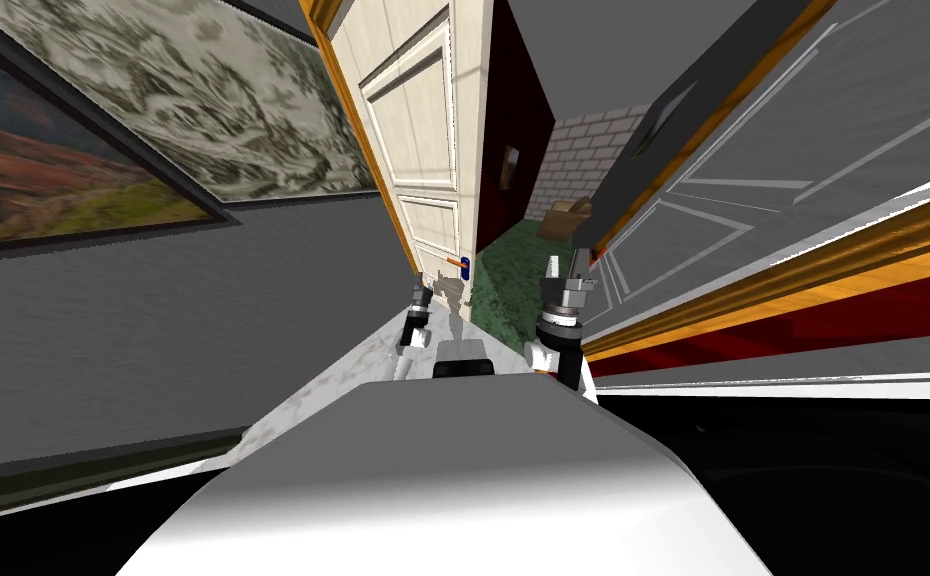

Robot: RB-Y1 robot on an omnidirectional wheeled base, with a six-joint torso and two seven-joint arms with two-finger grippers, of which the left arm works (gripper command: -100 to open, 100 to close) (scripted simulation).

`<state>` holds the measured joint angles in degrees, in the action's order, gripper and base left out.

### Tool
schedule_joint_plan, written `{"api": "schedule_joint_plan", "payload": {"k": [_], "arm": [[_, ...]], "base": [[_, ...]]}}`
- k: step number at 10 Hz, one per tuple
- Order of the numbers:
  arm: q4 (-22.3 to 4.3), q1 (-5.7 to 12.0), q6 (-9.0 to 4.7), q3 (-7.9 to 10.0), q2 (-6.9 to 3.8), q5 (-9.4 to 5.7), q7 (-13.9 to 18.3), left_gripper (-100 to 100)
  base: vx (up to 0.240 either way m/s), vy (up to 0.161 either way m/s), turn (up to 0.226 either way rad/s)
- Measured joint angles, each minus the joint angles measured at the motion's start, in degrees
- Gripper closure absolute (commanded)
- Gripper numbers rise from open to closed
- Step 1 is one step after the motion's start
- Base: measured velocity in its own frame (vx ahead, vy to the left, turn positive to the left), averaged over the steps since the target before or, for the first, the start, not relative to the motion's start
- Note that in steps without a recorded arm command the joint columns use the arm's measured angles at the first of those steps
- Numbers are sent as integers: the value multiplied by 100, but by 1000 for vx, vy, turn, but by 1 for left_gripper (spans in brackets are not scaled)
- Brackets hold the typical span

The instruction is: Push the door open

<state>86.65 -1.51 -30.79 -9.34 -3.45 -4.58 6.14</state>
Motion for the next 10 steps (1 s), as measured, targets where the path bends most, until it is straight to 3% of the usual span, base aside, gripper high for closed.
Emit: {"api": "schedule_joint_plan", "payload": {"k": [10], "arm": [[-1382,887,120,-231,50,63,36,-100]], "base": [[39,64,-70]]}}
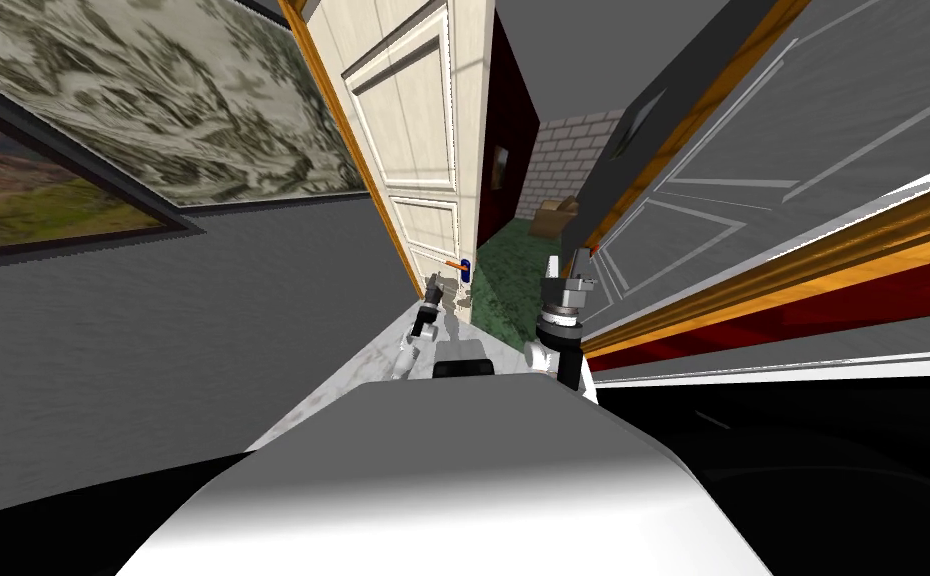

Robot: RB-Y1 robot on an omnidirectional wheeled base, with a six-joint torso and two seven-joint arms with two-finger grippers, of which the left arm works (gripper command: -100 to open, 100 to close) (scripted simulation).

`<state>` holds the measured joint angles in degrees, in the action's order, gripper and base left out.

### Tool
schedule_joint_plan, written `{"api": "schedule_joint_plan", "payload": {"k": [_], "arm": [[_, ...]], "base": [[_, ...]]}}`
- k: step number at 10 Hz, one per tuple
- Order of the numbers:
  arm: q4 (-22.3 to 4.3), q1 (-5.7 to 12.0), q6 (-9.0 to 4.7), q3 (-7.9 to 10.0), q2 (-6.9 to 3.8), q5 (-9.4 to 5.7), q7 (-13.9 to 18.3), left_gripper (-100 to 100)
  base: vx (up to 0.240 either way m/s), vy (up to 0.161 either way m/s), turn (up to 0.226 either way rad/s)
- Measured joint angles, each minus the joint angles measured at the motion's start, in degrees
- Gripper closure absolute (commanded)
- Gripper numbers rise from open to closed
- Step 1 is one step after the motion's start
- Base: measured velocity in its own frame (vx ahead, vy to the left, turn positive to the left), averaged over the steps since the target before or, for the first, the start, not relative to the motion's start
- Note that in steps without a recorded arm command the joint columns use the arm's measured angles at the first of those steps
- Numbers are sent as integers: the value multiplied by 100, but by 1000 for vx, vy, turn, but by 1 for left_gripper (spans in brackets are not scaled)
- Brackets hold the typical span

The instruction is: Push the door open

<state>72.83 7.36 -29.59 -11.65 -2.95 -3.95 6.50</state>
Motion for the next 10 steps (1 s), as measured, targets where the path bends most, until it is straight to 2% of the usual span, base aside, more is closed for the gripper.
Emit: {"api": "schedule_joint_plan", "payload": {"k": [7,9,10], "arm": [[-892,545,46,-117,32,27,42,-100],[-1240,788,58,-170,29,35,70,-100],[-1346,846,81,-184,49,41,70,-100]], "base": [[29,58,-66],[39,95,-83],[46,61,-76]]}}
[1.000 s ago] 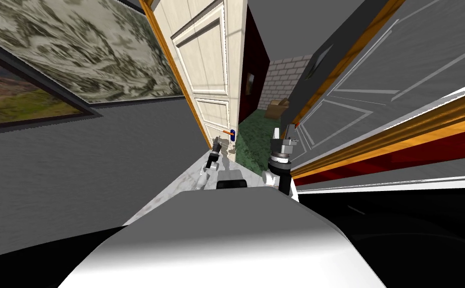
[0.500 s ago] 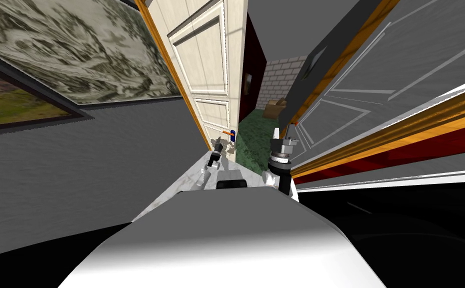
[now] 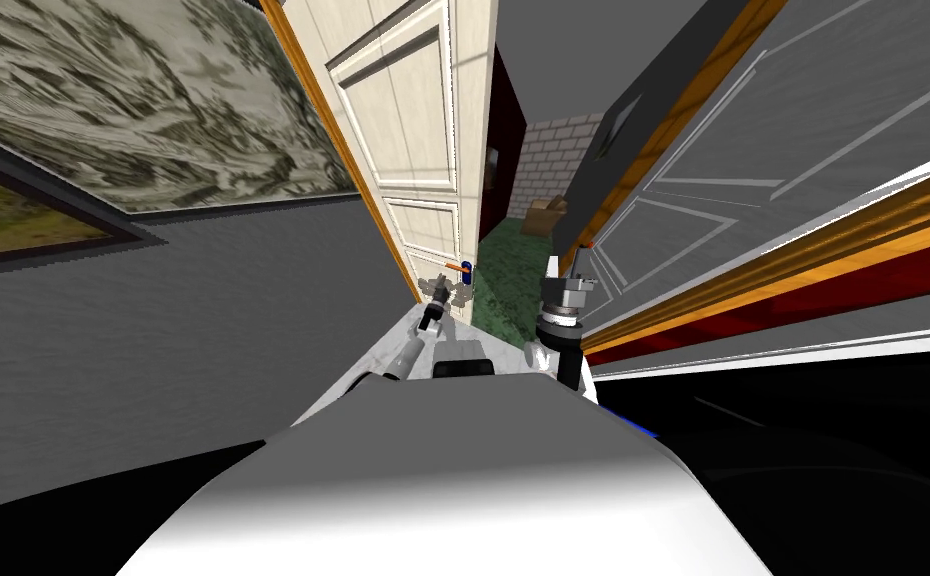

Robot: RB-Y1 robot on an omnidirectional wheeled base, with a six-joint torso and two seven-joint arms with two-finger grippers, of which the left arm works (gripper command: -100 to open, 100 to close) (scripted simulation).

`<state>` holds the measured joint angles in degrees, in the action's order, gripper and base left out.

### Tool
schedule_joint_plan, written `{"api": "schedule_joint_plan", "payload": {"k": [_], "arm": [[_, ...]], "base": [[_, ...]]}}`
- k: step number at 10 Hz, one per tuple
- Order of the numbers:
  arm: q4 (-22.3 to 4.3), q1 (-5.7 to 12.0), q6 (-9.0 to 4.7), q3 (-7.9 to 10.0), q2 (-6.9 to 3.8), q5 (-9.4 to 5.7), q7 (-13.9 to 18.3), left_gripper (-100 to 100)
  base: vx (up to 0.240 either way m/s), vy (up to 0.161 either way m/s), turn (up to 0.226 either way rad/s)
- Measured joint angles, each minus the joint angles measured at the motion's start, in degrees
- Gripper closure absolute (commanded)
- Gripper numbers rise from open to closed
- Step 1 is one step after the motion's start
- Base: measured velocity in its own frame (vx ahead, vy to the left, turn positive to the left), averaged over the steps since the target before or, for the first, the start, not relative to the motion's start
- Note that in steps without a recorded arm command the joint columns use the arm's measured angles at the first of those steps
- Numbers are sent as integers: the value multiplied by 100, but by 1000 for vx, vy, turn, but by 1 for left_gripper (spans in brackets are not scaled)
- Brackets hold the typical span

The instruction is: Push the door open

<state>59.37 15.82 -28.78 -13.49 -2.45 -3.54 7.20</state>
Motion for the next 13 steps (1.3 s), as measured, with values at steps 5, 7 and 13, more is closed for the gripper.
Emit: {"api": "schedule_joint_plan", "payload": {"k": [5,7,13], "arm": [[-773,455,56,-123,69,35,15,-100],[-1159,700,51,-171,110,46,28,-100],[-2029,1243,121,-291,218,77,48,-100]], "base": [[41,90,-85],[59,116,-91],[45,90,-64]]}}
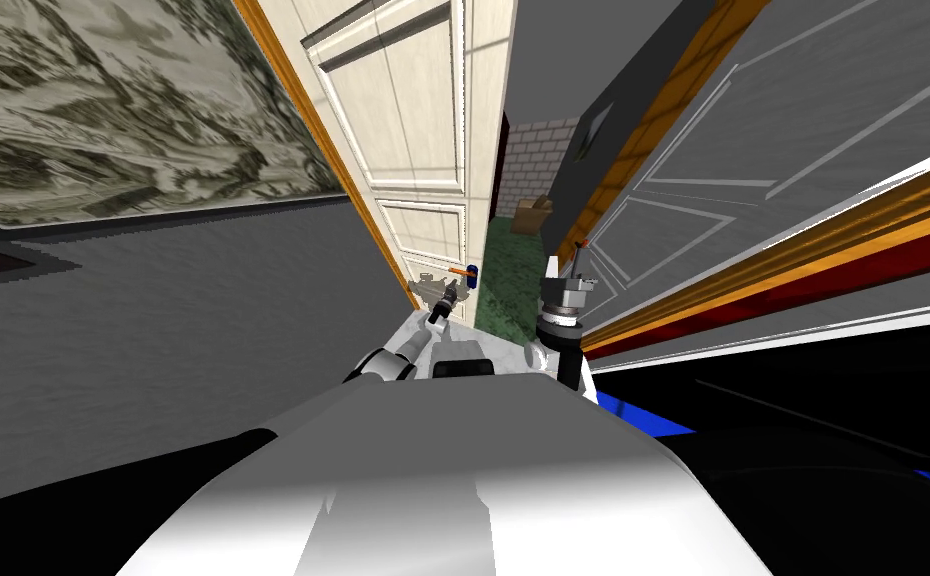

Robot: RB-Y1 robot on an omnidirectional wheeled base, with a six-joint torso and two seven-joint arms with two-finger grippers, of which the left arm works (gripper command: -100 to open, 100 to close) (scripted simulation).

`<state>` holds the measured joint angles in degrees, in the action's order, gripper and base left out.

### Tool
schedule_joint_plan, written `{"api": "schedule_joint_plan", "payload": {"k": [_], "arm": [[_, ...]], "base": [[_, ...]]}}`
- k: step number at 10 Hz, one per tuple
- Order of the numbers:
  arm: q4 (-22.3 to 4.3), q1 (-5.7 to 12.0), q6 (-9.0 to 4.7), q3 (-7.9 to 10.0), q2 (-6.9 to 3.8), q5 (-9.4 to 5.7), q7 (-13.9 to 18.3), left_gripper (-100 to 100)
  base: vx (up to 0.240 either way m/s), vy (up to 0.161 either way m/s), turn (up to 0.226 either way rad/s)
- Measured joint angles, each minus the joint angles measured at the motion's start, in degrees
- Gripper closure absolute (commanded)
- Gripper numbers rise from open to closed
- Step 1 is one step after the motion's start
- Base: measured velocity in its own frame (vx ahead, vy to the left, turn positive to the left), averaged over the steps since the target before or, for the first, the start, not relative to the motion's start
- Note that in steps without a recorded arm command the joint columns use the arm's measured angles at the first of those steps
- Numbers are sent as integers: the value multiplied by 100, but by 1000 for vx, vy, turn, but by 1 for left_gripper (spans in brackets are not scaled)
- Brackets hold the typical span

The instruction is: Push the door open

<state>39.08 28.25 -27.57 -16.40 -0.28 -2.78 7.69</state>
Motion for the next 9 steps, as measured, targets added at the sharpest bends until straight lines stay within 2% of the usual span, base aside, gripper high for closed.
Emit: {"api": "schedule_joint_plan", "payload": {"k": [1,2,4,6,9], "arm": [[-149,79,-11,-18,25,5,2,-100],[-166,87,-14,-21,27,6,2,-100],[-100,41,13,-14,-114,6,3,-100],[-210,89,-44,15,-172,-4,-7,-100],[-213,74,-56,54,-153,-11,-30,-100]], "base": [[19,46,-20],[104,-34,-29],[161,-68,-20],[186,-58,-24],[189,-65,-21]]}}
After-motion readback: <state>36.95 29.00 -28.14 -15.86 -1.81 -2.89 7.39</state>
